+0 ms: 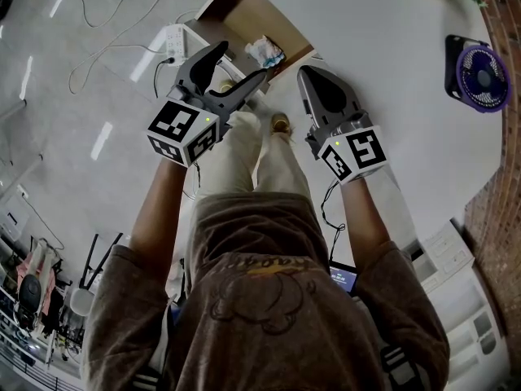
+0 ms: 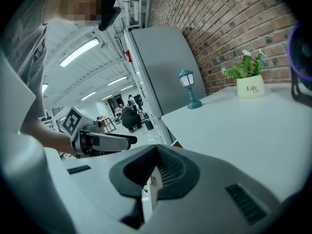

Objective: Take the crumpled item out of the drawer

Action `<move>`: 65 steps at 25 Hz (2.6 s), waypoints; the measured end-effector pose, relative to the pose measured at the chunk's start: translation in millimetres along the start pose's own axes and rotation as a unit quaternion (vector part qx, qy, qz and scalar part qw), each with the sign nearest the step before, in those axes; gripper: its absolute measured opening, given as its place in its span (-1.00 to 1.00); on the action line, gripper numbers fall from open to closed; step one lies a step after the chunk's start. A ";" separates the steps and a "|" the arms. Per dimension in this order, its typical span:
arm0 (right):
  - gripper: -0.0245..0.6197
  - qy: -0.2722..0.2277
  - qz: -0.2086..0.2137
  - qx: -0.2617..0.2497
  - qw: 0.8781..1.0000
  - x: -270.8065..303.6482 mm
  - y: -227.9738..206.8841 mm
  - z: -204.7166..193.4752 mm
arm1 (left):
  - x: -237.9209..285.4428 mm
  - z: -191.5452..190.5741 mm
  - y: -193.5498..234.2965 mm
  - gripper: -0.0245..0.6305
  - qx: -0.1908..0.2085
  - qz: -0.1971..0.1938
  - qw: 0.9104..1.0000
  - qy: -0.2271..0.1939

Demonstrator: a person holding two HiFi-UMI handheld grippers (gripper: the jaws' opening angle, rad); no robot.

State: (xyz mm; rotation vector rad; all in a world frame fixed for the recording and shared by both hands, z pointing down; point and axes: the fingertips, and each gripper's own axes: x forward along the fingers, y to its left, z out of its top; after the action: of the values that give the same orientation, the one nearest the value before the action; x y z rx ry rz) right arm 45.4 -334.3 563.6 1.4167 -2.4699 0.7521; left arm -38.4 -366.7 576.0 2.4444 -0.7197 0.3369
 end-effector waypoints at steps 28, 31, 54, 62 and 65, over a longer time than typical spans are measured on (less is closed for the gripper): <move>-0.93 0.002 -0.010 0.024 1.000 -12.5 -8.3 -0.6 | 120.8 -145.1 37.7 0.27 0.326 -0.155 0.869 0.338; -0.93 0.001 -0.018 0.026 1.000 -15.1 -13.8 0.1 | 129.2 -164.0 44.4 0.27 0.351 -0.176 0.842 0.370; -0.93 0.010 -0.044 0.058 0.997 -14.7 -24.9 -13.1 | 165.8 -244.3 70.1 0.26 0.443 -0.253 0.706 0.491; -0.93 0.011 -0.057 0.064 0.996 -18.5 -32.5 -16.5 | 163.8 -256.9 76.9 0.07 0.466 -0.266 0.681 0.498; -0.93 0.011 -0.058 0.064 0.996 -17.1 -32.5 -17.4 | 164.6 -259.1 79.1 0.03 0.465 -0.266 0.679 0.501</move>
State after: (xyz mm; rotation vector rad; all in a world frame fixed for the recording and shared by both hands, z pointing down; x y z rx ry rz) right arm 80.5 -325.9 582.2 1.5709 -2.3378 0.9101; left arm 32.7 -340.2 883.9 2.4893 0.8524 1.9433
